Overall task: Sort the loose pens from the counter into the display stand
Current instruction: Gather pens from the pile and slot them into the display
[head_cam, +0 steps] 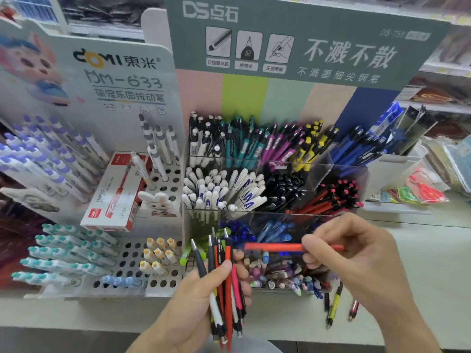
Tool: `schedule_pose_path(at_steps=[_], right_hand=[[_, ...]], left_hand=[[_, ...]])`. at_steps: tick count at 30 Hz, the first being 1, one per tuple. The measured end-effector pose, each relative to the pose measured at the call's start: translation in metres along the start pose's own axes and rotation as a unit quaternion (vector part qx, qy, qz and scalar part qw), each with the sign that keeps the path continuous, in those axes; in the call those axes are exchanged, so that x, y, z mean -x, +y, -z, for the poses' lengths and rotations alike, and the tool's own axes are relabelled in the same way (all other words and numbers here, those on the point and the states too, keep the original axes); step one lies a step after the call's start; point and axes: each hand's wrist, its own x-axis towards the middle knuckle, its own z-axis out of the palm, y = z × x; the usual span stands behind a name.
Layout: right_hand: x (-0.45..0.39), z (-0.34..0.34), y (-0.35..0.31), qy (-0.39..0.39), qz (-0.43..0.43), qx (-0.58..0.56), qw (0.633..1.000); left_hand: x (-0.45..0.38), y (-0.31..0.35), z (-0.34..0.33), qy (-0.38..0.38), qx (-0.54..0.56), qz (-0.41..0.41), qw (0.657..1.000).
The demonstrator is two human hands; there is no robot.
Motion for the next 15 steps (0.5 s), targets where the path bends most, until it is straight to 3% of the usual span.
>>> schedule_pose_path(at_steps=[3,10,11,15], right_hand=[[0.015,-0.009,0.019,-0.043,0.022,0.083,0.995],[0.043,-0.045,0.043,-0.198,-0.036,0.122,0.972],[0.040,-0.043,0.038,-0.205,-0.036,0.122,0.970],[0.020,-0.043,0.033,-0.107,-0.038,0.078,0.990]], left_hand=[[-0.001,-0.006,-0.005,0.018,0.005,-0.024,1.000],[-0.004,-0.015,-0.010,0.022,-0.035,-0.068,0.997],[-0.004,-0.017,-0.007,0.020,-0.059,-0.068,0.996],[-0.003,-0.025,0.000,-0.021,-0.161,-0.032,0.986]])
